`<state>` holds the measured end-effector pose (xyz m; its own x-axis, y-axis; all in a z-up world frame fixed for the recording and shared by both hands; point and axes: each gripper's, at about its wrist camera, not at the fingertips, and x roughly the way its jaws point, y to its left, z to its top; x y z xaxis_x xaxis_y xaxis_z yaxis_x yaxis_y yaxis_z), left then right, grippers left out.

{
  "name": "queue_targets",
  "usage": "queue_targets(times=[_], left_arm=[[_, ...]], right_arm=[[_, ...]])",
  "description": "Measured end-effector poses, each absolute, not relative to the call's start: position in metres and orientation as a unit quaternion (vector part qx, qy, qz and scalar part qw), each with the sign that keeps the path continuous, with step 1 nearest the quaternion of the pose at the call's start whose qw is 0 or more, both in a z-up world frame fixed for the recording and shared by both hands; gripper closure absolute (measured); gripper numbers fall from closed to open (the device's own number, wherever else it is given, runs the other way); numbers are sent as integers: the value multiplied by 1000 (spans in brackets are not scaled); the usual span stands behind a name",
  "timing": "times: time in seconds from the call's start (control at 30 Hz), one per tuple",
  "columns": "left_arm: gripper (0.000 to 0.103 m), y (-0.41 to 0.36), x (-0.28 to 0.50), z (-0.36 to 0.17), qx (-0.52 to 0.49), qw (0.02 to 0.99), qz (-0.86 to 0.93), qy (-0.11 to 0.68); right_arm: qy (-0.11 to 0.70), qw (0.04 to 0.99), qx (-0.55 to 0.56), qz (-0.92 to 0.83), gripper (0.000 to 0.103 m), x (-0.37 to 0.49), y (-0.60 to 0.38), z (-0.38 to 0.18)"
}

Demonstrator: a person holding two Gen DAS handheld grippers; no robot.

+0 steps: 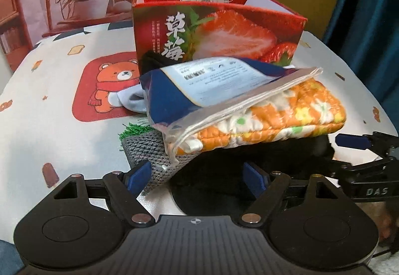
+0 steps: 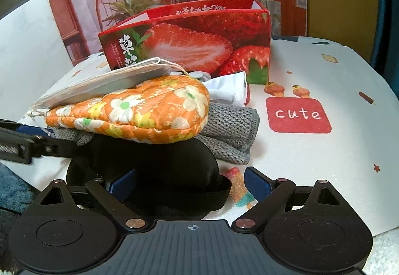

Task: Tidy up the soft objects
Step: 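Close the right gripper on the black eye mask while the left gripper approaches it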

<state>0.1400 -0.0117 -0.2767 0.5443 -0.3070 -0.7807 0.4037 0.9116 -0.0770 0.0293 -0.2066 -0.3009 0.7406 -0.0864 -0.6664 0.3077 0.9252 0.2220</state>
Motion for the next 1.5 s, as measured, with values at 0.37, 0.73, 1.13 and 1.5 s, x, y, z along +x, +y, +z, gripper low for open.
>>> queue_targets(times=[0.37, 0.73, 1.13, 1.5], left_arm=[[21, 8, 144, -303, 4, 867, -174, 468], [16, -3, 142, -308, 33, 868, -176, 464], [12, -11, 140, -311, 66, 867, -175, 461], [12, -12, 140, -311, 68, 867, -174, 461]], right_arm=[[348, 917, 166, -102, 14, 31, -207, -304], [366, 906, 190, -94, 16, 33, -211, -312], [371, 904, 195, -88, 13, 37, -214, -318], [358, 906, 212, -81, 19, 36, -220, -319]])
